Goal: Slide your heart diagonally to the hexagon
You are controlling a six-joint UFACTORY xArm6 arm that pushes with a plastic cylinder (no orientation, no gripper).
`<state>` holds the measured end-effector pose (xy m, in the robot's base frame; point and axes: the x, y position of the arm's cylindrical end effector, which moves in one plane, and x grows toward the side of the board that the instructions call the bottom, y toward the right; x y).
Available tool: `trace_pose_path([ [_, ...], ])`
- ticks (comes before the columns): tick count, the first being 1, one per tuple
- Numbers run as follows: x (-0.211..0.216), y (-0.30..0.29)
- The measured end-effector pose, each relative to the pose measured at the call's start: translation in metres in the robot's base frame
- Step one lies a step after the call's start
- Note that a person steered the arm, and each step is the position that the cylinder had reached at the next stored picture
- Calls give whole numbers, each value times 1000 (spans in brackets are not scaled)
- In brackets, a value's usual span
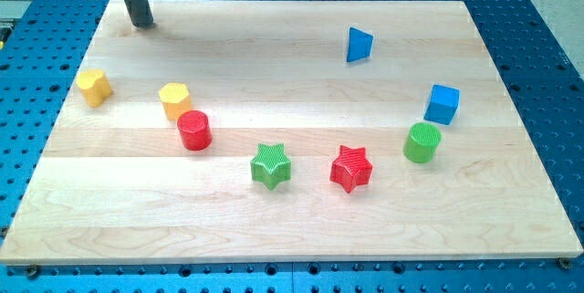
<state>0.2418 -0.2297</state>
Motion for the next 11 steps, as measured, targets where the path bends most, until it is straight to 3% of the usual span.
trace_pose_path([
  [2,1,-10],
  [3,95,-37],
  [4,119,-45],
  [5,170,-21],
  [6,165,-13],
  [7,189,-25],
  [9,303,-48],
  [10,304,-14],
  [11,237,-8],
])
